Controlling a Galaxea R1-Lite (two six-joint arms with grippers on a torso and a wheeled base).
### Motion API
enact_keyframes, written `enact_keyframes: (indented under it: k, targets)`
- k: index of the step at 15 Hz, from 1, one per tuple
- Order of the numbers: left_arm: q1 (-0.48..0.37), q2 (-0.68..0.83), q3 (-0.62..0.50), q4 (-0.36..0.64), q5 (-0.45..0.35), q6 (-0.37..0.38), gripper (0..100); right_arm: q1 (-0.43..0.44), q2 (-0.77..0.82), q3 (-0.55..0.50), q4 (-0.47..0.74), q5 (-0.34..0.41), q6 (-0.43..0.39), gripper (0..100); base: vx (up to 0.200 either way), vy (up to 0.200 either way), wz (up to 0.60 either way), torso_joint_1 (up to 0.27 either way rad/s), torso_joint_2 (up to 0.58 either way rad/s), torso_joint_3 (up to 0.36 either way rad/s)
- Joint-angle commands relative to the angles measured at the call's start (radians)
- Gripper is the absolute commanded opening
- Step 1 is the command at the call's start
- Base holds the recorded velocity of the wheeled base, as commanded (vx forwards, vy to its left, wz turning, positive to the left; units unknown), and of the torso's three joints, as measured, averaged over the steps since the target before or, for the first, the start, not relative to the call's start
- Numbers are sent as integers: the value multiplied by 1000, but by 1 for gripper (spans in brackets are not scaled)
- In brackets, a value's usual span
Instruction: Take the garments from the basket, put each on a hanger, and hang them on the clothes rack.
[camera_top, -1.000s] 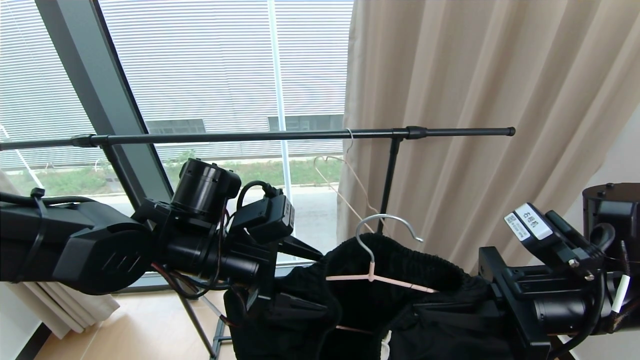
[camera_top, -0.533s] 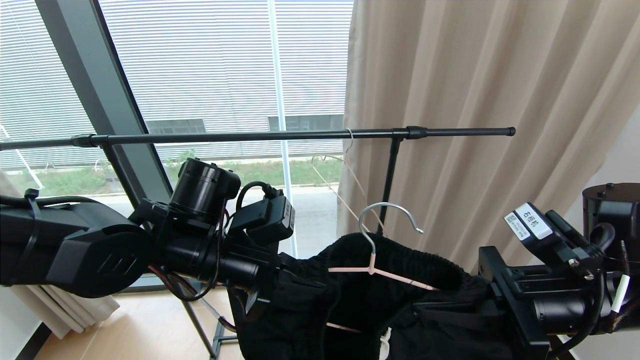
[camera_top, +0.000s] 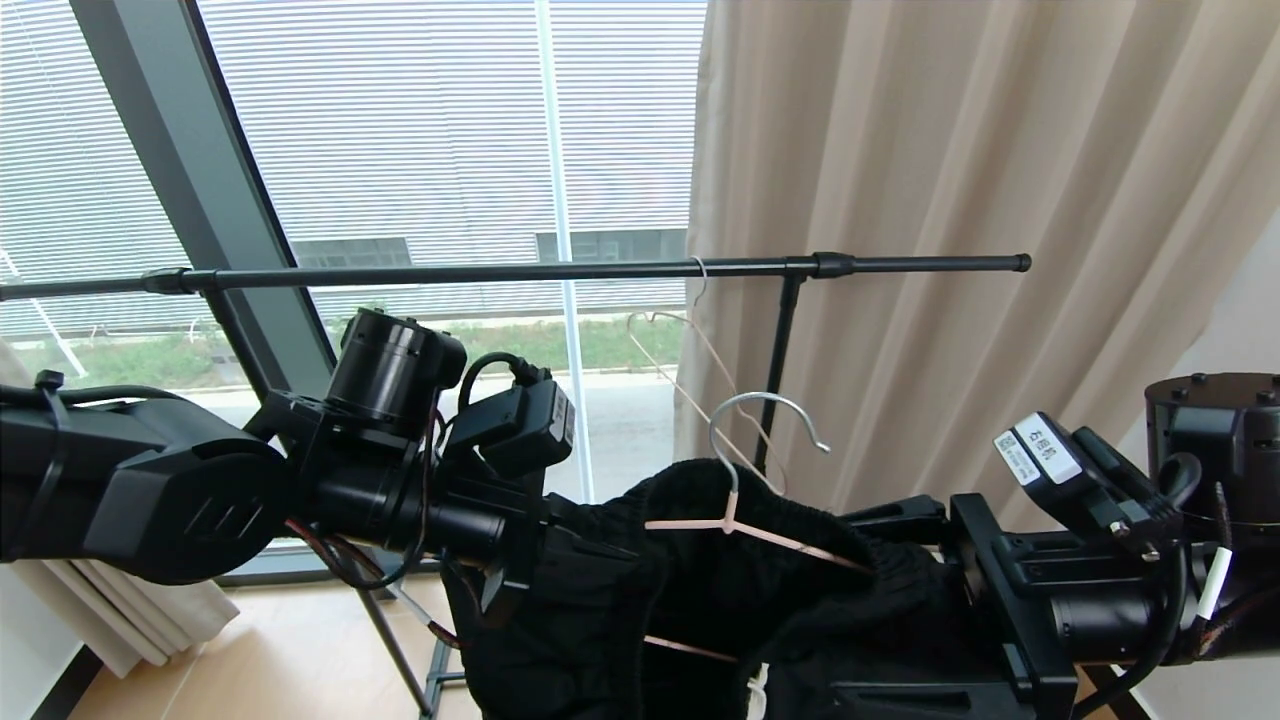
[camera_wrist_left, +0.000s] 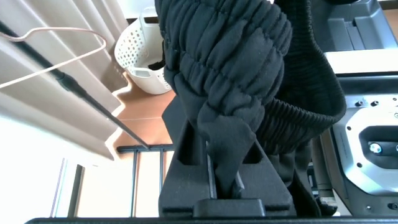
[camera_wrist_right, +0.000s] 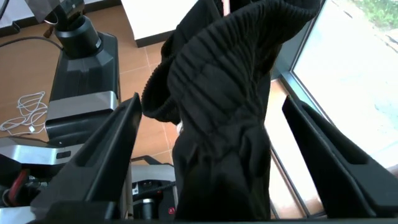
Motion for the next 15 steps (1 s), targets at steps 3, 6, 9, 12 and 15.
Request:
enact_keyframes:
  k: [3,6,9,12,15]
  targets:
    - [59,-47,22,-1,-2,0,0,-41,2,14,-3,10,-76,100,0,0,0,0,0,0]
    - [111,-102,57,1,-3,0,0,-80,5,14,-6,38,-81,100,0,0,0,0,0,0]
    - [149,-151,86,1,-5,-1,0,-96,10,16,-14,38,-87,100,0,0,0,0,0,0]
    - [203,-216,119,1,-5,-15,0,-132,59,17,-25,40,-142,100,0,0,0,0,0,0]
    - [245,-245,128,2,-5,-15,0,-170,91,17,-26,41,-195,100,0,0,0,0,0,0]
